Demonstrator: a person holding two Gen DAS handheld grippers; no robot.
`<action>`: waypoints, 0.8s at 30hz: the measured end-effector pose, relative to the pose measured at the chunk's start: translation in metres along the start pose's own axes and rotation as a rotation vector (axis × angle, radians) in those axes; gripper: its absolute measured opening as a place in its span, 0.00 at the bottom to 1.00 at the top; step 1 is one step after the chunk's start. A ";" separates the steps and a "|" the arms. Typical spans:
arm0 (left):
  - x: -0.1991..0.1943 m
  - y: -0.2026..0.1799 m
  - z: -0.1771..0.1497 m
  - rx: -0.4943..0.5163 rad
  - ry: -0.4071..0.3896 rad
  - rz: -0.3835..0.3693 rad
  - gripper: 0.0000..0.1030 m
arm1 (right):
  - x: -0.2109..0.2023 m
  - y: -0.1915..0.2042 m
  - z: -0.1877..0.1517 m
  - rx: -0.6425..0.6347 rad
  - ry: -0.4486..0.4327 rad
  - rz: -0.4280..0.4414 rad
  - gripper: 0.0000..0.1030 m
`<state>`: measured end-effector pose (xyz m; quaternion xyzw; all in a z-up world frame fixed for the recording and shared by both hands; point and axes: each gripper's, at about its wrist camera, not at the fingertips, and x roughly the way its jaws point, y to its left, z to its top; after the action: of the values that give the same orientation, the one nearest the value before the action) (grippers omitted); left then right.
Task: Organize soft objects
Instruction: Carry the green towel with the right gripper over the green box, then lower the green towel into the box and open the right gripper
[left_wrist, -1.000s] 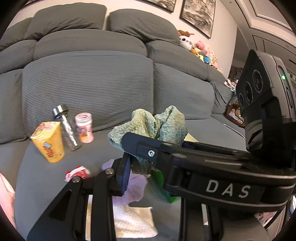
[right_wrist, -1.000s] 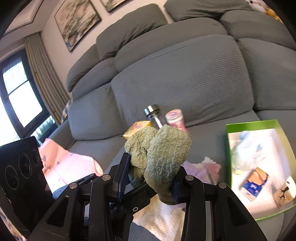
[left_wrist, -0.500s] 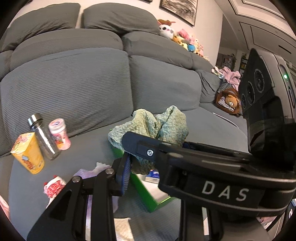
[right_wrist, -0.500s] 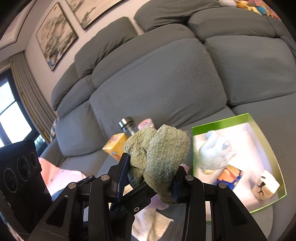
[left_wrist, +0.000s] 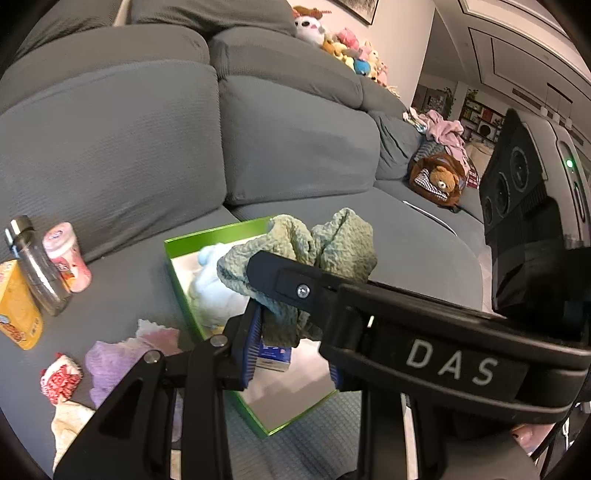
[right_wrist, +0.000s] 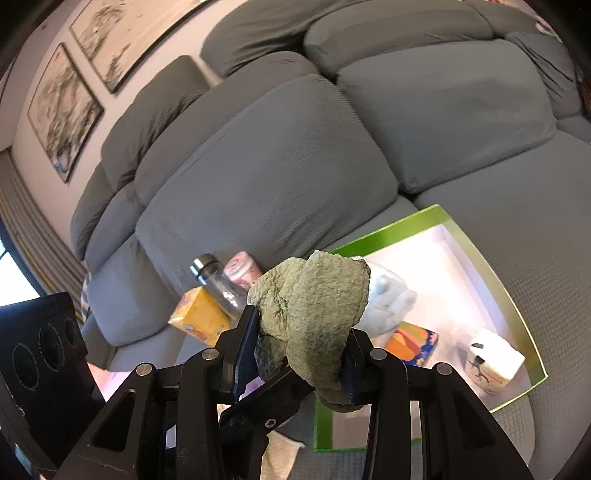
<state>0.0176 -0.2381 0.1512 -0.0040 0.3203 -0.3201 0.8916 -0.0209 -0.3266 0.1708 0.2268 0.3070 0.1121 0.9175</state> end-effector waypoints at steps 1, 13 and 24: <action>0.005 -0.001 0.000 -0.002 0.012 -0.007 0.26 | 0.001 -0.003 0.000 0.008 0.000 -0.003 0.40; 0.054 -0.009 0.000 -0.032 0.137 -0.114 0.26 | 0.013 -0.052 0.001 0.148 0.029 -0.104 0.40; 0.090 -0.003 -0.007 -0.118 0.255 -0.186 0.26 | 0.032 -0.089 -0.005 0.282 0.075 -0.178 0.40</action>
<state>0.0649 -0.2906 0.0957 -0.0453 0.4473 -0.3796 0.8086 0.0070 -0.3917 0.1080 0.3210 0.3728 -0.0054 0.8706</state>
